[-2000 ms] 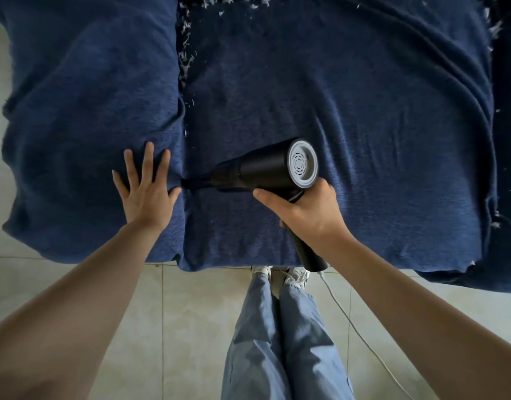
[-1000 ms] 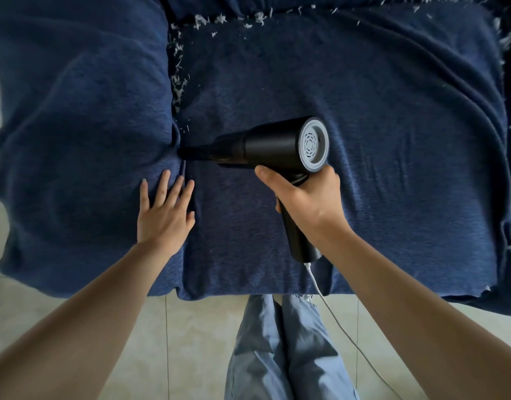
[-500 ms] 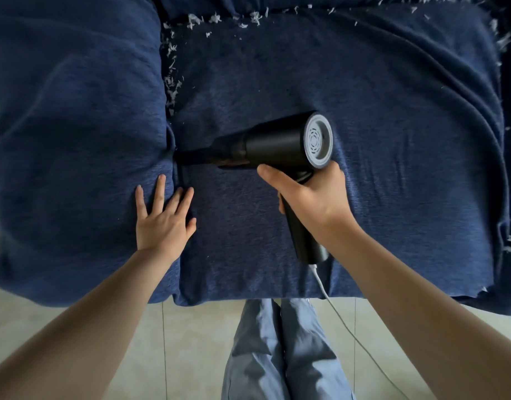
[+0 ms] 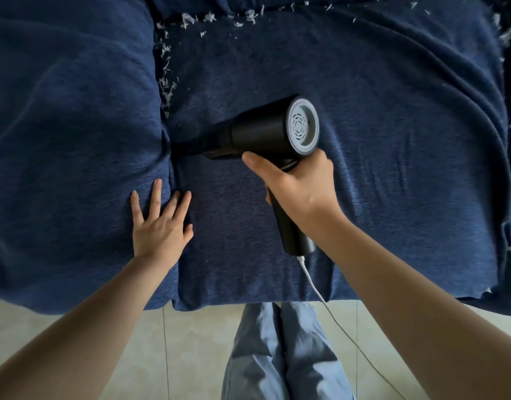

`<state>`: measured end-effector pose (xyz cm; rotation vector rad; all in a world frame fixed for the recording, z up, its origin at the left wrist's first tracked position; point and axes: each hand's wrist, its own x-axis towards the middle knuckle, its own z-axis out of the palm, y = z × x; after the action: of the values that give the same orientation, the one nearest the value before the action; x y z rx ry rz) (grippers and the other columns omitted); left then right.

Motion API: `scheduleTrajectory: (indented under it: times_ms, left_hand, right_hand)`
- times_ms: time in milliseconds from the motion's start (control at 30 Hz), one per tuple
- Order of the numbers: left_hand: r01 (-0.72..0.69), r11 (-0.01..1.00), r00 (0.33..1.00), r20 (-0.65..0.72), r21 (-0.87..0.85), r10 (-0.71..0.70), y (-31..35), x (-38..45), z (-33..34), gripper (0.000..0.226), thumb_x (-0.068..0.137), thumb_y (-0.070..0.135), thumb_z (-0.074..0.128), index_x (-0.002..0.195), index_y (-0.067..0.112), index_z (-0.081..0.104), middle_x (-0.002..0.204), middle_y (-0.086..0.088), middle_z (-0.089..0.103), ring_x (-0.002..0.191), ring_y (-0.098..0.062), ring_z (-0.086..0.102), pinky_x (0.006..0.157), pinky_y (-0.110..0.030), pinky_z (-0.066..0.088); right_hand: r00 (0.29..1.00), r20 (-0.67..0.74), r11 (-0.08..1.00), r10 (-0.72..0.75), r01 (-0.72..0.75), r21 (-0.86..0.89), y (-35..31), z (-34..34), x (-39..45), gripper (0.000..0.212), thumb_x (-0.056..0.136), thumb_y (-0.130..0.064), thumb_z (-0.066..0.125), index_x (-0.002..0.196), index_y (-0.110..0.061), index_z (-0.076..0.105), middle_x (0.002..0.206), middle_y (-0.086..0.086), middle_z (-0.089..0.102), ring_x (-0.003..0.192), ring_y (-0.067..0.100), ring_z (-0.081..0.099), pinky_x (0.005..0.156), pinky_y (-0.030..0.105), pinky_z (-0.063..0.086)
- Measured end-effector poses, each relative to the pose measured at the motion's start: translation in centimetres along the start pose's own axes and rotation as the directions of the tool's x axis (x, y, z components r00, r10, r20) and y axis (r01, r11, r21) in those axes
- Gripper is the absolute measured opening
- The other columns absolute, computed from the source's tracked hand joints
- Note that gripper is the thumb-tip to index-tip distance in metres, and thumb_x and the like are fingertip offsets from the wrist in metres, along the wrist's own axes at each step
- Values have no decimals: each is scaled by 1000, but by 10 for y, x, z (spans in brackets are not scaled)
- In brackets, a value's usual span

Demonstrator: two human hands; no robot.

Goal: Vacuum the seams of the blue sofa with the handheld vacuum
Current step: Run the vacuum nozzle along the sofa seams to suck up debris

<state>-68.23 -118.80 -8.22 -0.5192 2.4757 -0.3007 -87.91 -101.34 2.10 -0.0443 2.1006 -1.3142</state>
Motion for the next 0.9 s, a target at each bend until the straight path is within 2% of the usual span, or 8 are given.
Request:
scheduleTrajectory:
  times_ms: [67,167,233,367,467,633,767,900]
  left_hand:
    - [-5,1000,1000,-3,-15,5,-1,0,1,73,84,42,63,149,22,36,143,0,52,149,-32,3,111,-59,-18]
    - [3,998,1000,0,-57,-3,1,-1,-2,74,80,32,69,147,19,40,146,-2,48,148,-33,5,112,-62,-12]
    - [10,994,999,-35,-106,-14,5,2,-8,77,78,26,71,147,16,40,155,-2,35,148,-33,9,112,-63,0]
    - [-5,962,985,-168,-273,-43,20,25,-28,78,84,21,61,152,7,25,162,-7,11,147,-31,15,111,-54,19]
    - [-10,931,985,-163,-366,-53,28,56,-37,72,92,25,54,152,1,21,161,-16,7,148,-32,13,118,-46,19]
    - [87,943,995,-9,-322,-95,29,83,-31,85,95,55,37,152,-1,9,159,-25,-2,147,-35,13,117,-44,16]
    - [68,938,998,29,-340,-62,29,84,-27,94,91,62,31,152,-2,-2,158,-27,-1,148,-34,6,118,-43,7]
    - [78,922,997,45,-379,-66,33,86,-23,101,87,65,33,150,-5,-5,157,-30,-6,148,-37,0,119,-45,2]
  right_hand:
    - [999,-48,999,-7,9,46,-5,5,5,35,81,-43,82,59,-27,59,47,-16,62,61,10,68,72,29,58]
    - [996,-87,993,-14,24,115,-11,9,14,31,79,-44,81,62,-26,61,50,-14,63,65,17,70,78,41,61]
    - [997,-76,994,-32,39,101,-14,9,17,33,80,-43,81,61,-26,61,49,-13,63,63,14,69,78,40,61]
    - [995,-67,996,-69,72,54,-13,13,20,32,81,-43,82,62,-30,59,47,-17,61,62,9,68,75,34,61]
    - [993,-99,995,-68,74,61,-12,19,26,30,81,-43,81,64,-32,59,49,-19,61,64,9,68,78,36,61]
    - [988,-132,990,-85,98,99,-16,22,37,29,79,-46,78,63,-31,60,52,-16,63,65,13,69,79,45,61]
    - [994,-78,992,-80,87,95,-15,13,39,34,81,-41,79,58,-25,59,50,-8,63,55,12,65,70,38,60]
    - [995,-71,995,-74,79,69,-15,19,44,35,83,-40,80,58,-26,59,48,-11,62,55,8,65,72,37,61]
